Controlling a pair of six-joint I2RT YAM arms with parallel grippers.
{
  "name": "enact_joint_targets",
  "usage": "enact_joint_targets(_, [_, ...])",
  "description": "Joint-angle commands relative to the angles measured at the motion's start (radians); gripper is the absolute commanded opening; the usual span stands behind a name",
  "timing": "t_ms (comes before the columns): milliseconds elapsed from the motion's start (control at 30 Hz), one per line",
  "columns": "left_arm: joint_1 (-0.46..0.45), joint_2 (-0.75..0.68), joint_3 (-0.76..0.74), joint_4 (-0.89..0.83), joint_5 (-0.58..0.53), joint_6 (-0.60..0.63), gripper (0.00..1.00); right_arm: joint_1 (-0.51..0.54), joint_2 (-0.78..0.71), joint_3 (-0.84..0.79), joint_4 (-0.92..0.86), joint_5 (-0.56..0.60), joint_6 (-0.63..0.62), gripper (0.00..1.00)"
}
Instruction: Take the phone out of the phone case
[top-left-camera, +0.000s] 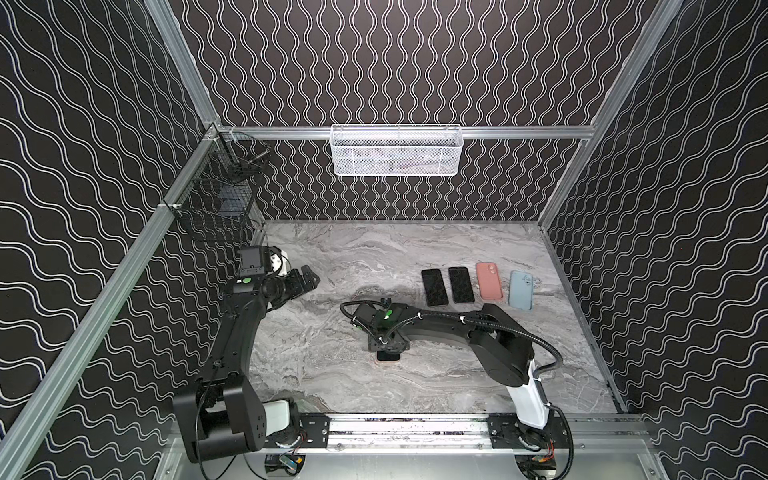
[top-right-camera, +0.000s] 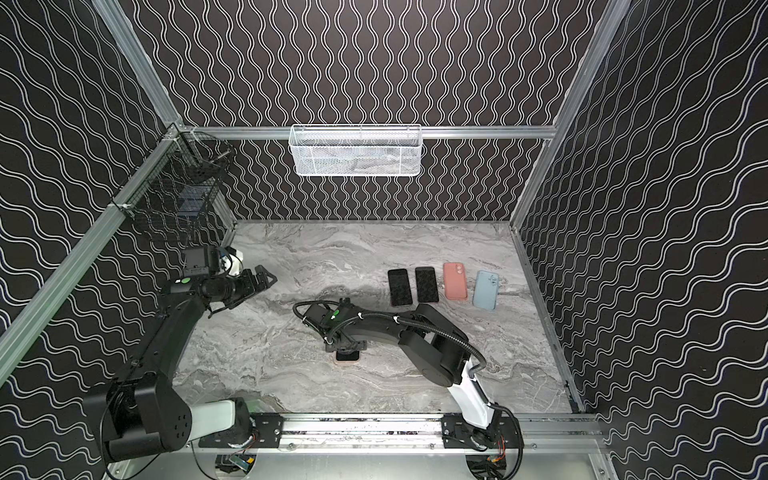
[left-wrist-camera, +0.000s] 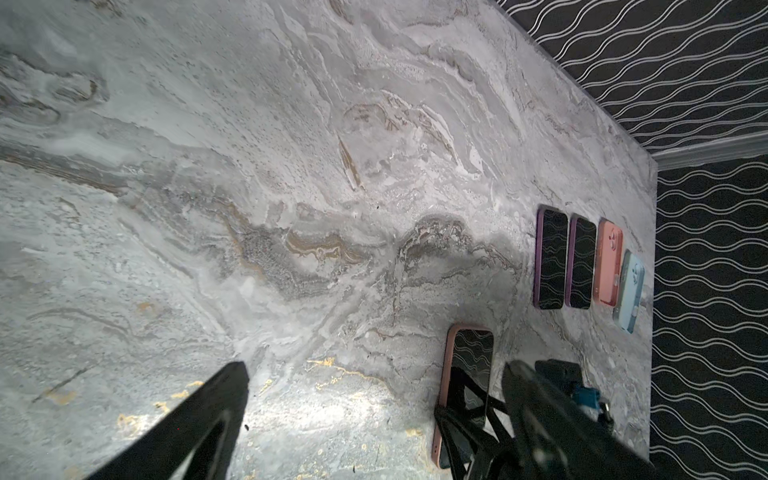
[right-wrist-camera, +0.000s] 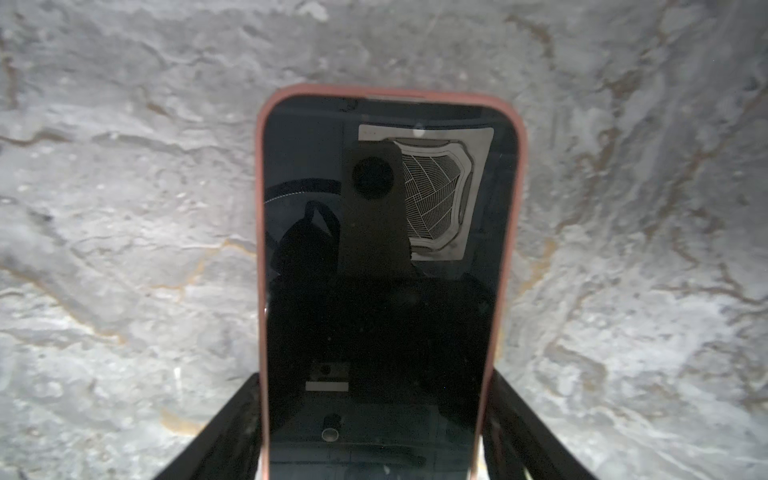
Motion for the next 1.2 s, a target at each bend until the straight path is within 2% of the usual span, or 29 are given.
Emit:
enact_joint_targets(0, [-0.022,-0.027,-0.059,0.075,0.077,-0.067,0.99,-0.008,-0.037,-0.021,0.015,0.014,-0.010,0.67])
enact_joint_targets(133, [-0.096,-0.062,-0.124,0.123,0.125,-0.140,0.99,-0.026,-0.091,-0.064,0.056,-0.006,-0.044,0.67])
enact_joint_targets(400, [-0.246,-0.091,-0.279,0.381,0.253,-0.370,0.99,-0.062,-0.188,-0.133,0.125,-0.052,-0.107,0.68])
enact_joint_targets(533, [-0.324,-0.080,-0.309,0.454,0.228,-0.422,0.98,-0.073,-0.245,-0.150,0.144,-0.079,-0.128,0.68])
enact_joint_targets(667, [-0.378,-0.042,-0.351,0.579,0.251,-0.491,0.95,-0.080,-0.285,-0.167,0.175,-0.127,-0.142,0.68])
enact_joint_targets(900, [-0.467,0.023,-0.349,0.652,0.219,-0.528,0.90,-0.081,-0.330,-0.170,0.200,-0.187,-0.156,0.68])
enact_joint_targets(1167, [-0.528,0.074,-0.361,0.745,0.196,-0.586,0.74,-0.080,-0.350,-0.179,0.217,-0.211,-0.155,0.68])
